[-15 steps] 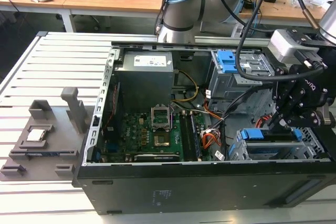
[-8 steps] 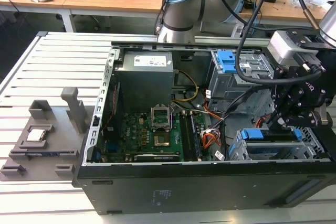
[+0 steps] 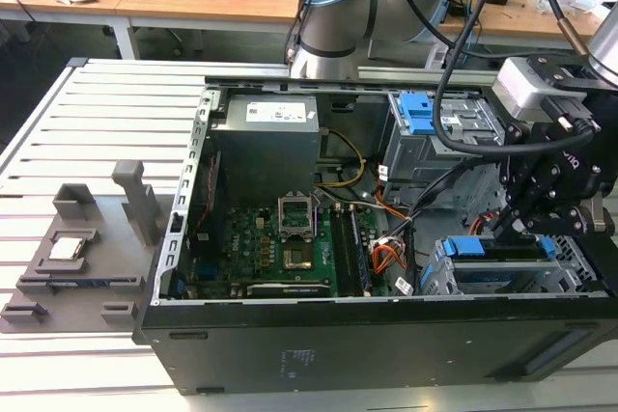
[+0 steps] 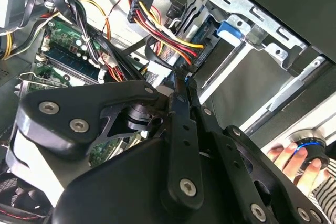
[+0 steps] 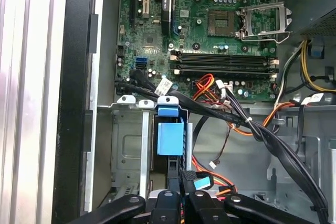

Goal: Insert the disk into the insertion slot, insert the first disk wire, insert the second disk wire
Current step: 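Insert the second disk wire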

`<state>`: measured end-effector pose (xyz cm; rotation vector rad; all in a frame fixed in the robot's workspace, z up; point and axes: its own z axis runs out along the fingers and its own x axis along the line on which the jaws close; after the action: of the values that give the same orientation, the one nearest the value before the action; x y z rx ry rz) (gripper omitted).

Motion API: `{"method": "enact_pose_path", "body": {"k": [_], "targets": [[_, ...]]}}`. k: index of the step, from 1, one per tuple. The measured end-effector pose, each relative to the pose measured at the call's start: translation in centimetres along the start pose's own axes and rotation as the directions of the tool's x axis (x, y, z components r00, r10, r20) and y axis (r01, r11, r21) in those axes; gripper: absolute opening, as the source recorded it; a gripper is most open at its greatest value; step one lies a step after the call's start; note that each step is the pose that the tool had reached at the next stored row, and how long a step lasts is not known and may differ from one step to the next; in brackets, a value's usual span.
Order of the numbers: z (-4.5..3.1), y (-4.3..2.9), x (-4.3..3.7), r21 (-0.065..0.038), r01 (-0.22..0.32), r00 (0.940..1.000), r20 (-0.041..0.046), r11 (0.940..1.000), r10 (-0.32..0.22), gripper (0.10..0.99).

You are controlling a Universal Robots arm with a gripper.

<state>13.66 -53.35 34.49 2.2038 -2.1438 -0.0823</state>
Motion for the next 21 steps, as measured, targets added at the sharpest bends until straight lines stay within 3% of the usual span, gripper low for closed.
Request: {"method": "enact_pose_path", "body": {"k": [8,10,14,21], "targets": [[-0.49,-0.05,0.02,0.0,0.0,1.0,-0.0007,1.0,0.0,0.141],[-0.41,-0.07,0.04,-0.001,0.001,1.0,0.0073,1.0,-0.001,0.141],[-0.24,-0.16,0.04,-0.003,0.003,0.9995,0.0314,1.0,-0.003,0.141],[-0.22,-0.28,0.26,-0.004,0.003,0.9995,0.0314,1.0,-0.003,0.141]]}}
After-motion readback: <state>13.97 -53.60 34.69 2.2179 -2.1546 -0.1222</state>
